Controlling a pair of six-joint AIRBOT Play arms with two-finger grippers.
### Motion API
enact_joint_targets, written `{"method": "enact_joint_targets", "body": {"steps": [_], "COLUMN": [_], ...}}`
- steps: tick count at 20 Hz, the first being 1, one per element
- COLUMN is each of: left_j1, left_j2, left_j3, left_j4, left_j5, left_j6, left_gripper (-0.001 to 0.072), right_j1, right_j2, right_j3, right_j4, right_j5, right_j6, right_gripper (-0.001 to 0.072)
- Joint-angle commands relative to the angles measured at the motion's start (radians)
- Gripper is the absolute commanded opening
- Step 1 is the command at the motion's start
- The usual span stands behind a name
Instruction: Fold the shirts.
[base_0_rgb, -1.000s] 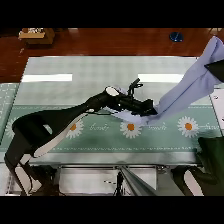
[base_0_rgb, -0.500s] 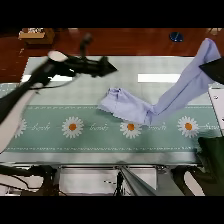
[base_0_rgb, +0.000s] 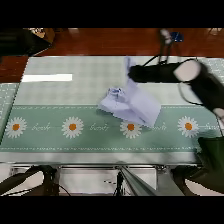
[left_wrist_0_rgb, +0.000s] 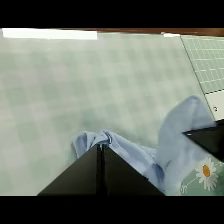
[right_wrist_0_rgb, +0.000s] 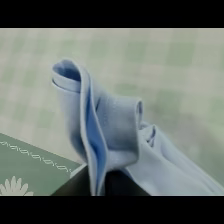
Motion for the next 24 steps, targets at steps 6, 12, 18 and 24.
{"method": "enact_joint_targets", "body": {"steps": [6, 12, 18, 24], "left_j1": [0.025, 0.025, 0.025, 0.025], "left_j2": [0.077, 0.074, 0.070, 0.068], "left_j3": [0.000, -0.005, -0.005, -0.005], "left_j4": [0.026, 0.074, 0.097, 0.104], "left_j5": [-0.100, -0.100, -0.101, -0.101], "left_j6": [-0.004, -0.001, -0.001, -0.001], "left_gripper": [0.0019, 0.0019, 0.0019, 0.0020], "right_j1": [0.214, 0.045, -0.394, -0.820], "right_j2": [-0.344, -0.124, 0.154, 0.236], "right_j3": [0.000, 0.000, -0.037, -0.459], "right_j4": [0.130, -0.018, -0.643, -0.037], "right_j5": [-0.219, -0.027, 0.656, 0.597], "right_j6": [0.078, 0.076, 0.005, -0.200], "right_gripper": [0.0258, 0.0475, 0.0499, 0.0596]}}
